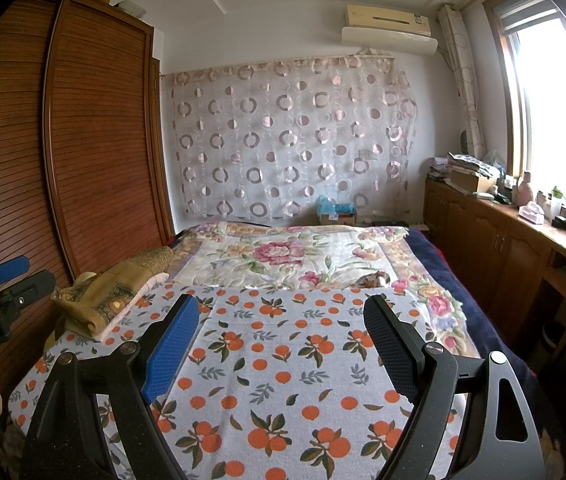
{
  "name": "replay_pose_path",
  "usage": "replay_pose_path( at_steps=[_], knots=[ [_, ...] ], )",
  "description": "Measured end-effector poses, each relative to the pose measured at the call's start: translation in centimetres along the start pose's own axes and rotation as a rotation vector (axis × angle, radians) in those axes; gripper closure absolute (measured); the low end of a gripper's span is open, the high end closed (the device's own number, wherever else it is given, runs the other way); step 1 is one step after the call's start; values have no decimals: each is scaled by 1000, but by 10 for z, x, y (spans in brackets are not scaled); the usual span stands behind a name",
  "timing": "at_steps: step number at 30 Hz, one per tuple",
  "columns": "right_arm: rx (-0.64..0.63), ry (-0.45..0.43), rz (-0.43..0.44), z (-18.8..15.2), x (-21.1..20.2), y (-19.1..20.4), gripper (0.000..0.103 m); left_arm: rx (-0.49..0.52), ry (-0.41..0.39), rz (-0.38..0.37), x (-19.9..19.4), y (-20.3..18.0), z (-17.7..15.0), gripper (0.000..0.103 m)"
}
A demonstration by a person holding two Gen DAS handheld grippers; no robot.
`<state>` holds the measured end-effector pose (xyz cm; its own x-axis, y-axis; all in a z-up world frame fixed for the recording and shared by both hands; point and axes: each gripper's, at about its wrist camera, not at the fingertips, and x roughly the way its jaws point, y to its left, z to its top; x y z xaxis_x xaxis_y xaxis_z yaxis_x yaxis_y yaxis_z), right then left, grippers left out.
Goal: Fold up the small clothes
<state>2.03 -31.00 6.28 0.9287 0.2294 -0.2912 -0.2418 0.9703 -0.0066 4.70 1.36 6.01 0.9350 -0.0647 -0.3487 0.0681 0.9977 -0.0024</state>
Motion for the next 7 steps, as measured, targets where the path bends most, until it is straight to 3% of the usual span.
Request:
replay_pose_path(
  at_steps=[7],
  knots=[
    [1,3,0,0,1,-1,17,0,0,-1,0,0,0,16]
  ],
)
